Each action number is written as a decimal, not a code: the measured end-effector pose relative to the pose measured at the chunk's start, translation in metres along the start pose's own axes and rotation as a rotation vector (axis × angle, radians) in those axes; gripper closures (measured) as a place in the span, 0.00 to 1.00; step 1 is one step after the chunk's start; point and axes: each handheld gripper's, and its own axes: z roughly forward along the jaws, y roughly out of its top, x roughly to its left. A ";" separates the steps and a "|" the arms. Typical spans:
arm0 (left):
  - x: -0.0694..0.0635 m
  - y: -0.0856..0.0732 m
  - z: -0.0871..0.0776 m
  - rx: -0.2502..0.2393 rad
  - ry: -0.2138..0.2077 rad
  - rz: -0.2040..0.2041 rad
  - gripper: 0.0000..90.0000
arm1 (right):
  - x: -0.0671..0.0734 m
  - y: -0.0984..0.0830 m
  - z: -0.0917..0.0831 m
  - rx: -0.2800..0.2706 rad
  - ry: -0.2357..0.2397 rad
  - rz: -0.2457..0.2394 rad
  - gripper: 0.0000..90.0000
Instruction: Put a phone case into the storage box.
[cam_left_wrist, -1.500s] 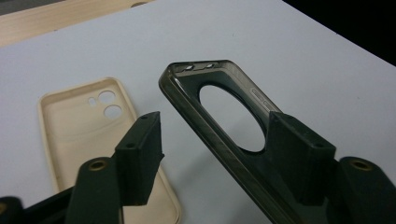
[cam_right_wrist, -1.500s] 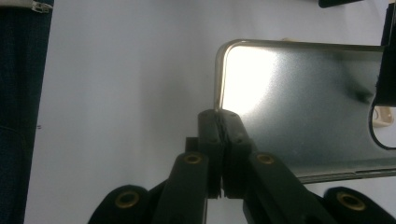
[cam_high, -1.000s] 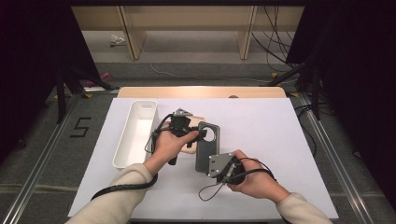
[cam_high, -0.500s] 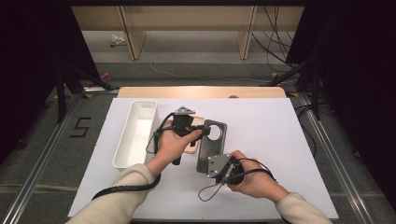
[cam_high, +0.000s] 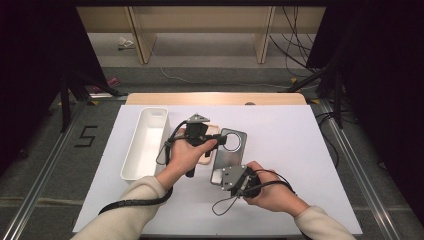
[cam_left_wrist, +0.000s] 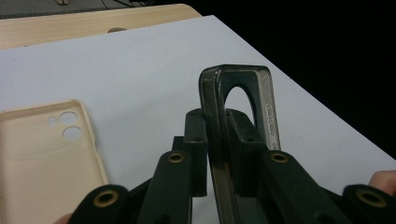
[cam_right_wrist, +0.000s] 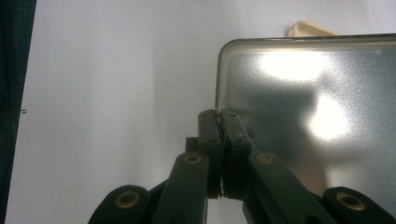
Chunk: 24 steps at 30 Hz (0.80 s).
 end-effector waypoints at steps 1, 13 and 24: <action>0.000 0.000 0.000 0.000 0.000 0.000 0.88 | 0.000 0.000 0.000 0.002 0.000 0.001 0.99; -0.004 -0.001 0.000 -0.006 -0.031 0.011 0.90 | -0.001 -0.003 0.006 0.015 -0.003 0.001 0.98; 0.005 -0.003 -0.009 -0.091 0.040 0.112 0.91 | -0.008 -0.009 0.001 -0.021 -0.080 0.090 0.70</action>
